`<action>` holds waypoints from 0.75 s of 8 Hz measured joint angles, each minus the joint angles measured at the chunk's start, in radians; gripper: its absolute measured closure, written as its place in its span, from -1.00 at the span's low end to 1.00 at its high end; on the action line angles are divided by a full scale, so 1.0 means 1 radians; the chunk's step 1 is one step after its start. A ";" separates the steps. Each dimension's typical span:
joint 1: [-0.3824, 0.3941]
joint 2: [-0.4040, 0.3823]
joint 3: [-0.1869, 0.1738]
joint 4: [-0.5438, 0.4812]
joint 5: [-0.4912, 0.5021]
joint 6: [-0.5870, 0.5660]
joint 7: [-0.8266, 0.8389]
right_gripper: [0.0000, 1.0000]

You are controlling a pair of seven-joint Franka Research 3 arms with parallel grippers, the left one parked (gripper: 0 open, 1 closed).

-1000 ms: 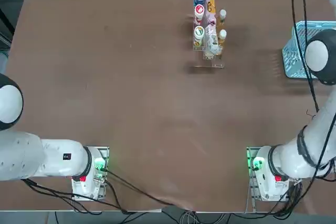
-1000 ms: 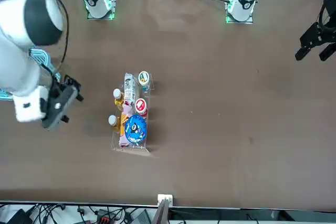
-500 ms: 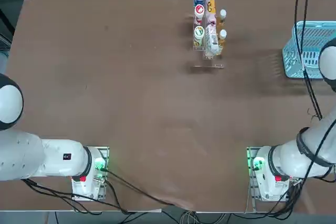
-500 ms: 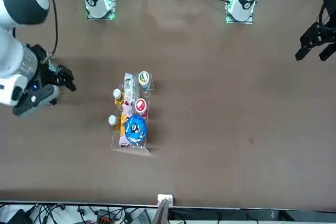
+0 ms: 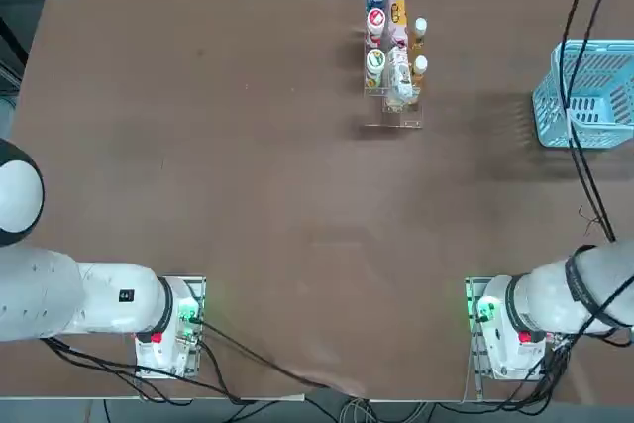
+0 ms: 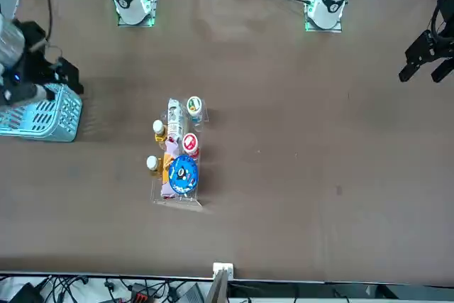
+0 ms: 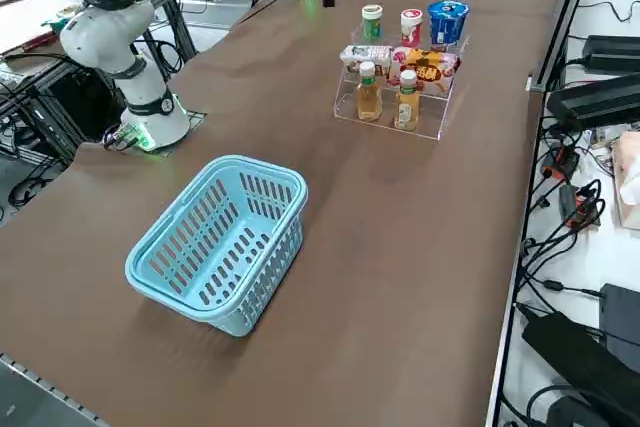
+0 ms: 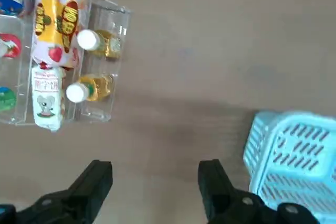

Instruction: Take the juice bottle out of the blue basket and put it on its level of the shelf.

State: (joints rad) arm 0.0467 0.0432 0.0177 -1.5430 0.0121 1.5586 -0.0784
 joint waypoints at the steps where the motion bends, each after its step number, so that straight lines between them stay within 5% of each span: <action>1: -0.015 -0.056 -0.001 -0.061 0.000 0.011 0.005 -1.00; 4: -0.029 -0.204 -0.001 -0.224 0.000 0.052 0.007 -1.00; 6: -0.033 -0.235 -0.004 -0.238 0.000 0.039 0.010 -1.00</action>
State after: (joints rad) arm 0.0134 -0.1913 0.0132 -1.7813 0.0121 1.5980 -0.0684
